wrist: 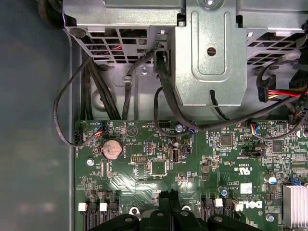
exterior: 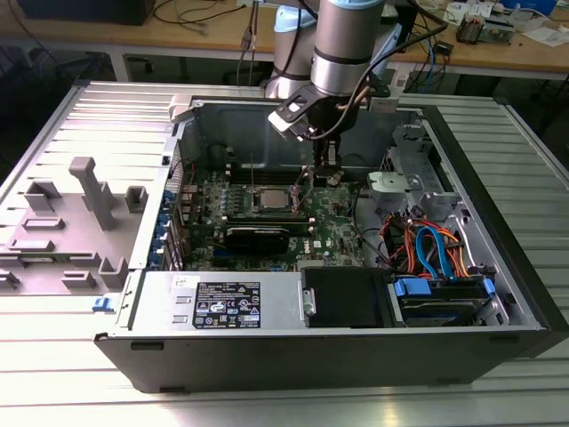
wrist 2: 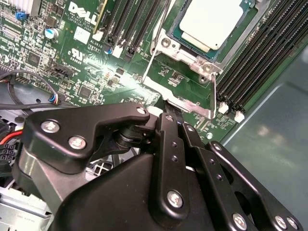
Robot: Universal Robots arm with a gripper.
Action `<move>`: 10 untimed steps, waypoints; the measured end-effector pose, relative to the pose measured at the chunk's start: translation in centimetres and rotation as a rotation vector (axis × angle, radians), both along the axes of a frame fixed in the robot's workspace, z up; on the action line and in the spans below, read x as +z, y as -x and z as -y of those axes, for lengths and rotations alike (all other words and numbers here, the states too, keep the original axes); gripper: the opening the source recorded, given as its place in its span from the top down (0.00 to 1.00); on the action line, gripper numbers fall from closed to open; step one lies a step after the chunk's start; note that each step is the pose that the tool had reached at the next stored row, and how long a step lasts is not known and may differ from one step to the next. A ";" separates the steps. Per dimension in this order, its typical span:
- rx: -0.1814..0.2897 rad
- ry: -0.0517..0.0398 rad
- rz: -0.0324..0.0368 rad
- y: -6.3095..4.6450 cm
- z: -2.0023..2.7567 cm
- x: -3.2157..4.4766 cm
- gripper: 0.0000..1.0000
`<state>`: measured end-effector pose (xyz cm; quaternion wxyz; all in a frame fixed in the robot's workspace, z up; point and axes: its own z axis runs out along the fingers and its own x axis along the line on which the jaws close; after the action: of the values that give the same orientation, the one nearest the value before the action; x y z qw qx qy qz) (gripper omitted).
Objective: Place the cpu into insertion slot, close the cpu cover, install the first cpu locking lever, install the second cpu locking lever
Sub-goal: 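Close the cpu cover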
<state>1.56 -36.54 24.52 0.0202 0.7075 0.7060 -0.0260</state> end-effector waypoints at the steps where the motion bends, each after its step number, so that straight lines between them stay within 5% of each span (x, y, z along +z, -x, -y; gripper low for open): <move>1: 0.000 0.0000 0.0000 0.0 0.00 0.00 0.89; 10: 0.000 0.0000 0.0000 0.4 0.00 0.00 0.89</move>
<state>1.13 -36.54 24.52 0.0202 0.7074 0.7060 -0.0260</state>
